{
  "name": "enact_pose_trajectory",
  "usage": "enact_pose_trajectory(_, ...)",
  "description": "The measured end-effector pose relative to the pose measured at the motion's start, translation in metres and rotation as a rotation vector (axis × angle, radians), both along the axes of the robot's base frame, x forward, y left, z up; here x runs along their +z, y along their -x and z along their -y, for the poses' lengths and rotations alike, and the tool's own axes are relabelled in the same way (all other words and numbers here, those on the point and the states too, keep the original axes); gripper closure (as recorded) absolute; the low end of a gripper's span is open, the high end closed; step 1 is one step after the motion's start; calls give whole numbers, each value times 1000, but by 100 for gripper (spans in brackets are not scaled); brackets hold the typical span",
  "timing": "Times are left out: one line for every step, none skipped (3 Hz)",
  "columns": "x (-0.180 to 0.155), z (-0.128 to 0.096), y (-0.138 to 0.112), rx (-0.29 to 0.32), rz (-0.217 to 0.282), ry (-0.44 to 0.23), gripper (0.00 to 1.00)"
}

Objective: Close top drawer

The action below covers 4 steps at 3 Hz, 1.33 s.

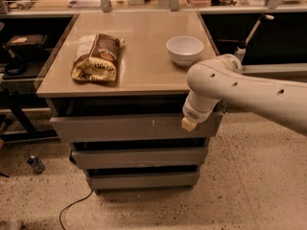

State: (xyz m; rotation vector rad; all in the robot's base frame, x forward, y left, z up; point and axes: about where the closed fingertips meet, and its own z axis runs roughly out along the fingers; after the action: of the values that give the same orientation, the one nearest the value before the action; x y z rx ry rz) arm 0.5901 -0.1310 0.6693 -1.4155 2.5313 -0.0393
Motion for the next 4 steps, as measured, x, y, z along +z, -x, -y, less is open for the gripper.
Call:
enact_pose_trajectory(-3,6,-20,-36,20,-1,100)
enact_pose_trajectory(-2,6,-17,-39,26,-2,100)
enact_pose_trajectory(-2,6,-17,-39,26,-2,100)
enact_pose_trajectory(2,27,25,-86,-55,-19,100)
